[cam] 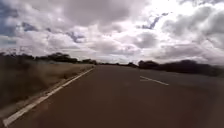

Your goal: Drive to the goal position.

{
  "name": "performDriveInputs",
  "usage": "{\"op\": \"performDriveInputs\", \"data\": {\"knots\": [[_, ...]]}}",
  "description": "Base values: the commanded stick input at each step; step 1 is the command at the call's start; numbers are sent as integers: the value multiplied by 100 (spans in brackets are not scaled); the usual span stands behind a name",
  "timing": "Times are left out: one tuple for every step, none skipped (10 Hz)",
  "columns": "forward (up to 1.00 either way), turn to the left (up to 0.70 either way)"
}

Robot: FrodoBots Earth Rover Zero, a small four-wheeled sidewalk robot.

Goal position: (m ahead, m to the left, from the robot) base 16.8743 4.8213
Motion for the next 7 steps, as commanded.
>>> {"op": "performDriveInputs", "data": {"knots": [[85, 0], [85, 0], [85, -12], [85, -24], [85, -29], [85, -34], [85, -34]]}}
